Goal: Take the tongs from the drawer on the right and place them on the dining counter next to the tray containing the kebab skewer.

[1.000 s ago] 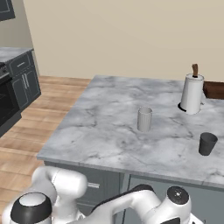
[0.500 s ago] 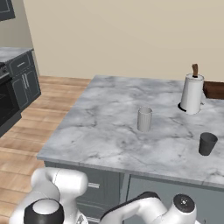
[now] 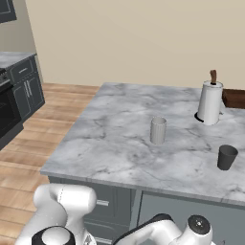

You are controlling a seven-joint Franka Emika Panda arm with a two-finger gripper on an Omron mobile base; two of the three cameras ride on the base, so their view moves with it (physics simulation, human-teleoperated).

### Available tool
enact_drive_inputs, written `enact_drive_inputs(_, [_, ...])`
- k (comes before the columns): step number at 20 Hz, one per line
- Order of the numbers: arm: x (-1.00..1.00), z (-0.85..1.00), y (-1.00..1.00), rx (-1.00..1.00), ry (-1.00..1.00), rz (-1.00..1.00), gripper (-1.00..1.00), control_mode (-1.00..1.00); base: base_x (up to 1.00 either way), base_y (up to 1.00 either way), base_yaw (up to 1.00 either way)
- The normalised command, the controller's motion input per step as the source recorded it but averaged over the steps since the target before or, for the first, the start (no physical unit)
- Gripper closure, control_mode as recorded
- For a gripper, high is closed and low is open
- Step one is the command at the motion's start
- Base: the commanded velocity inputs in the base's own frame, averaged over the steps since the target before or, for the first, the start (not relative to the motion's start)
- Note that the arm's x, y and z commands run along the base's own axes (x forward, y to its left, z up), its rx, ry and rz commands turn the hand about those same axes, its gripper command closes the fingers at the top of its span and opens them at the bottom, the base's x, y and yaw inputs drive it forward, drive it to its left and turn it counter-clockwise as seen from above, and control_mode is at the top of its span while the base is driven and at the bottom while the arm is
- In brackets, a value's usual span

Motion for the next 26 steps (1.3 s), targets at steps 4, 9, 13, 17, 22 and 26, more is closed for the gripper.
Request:
enact_drive_inputs(4, [0.35, -0.24, -0.14, 0.00, 0.00, 0.02, -1.00, -1.00, 0.00, 0.00, 0.00])
enact_drive_inputs(9, [0.20, -0.28, -0.46, 0.00, 0.00, 0.02, -1.00, -1.00, 0.00, 0.00, 0.00])
enact_drive_inputs(13, [0.11, -0.30, -0.52, 0.00, 0.00, 0.02, -1.00, -1.00, 0.00, 0.00, 0.00])
enact_drive_inputs(17, [0.04, -0.22, -0.38, 0.00, 0.00, 0.02, -1.00, -1.00, 0.00, 0.00, 0.00])
enact_drive_inputs(22, [0.00, -0.30, -0.28, 0.00, 0.00, 0.01, -1.00, -1.00, 0.00, 0.00, 0.00])
enact_drive_inputs(26, [0.00, -0.36, -0.10, -0.02, 0.01, 0.00, -1.00, -1.00, 0.00, 0.00, 0.00])
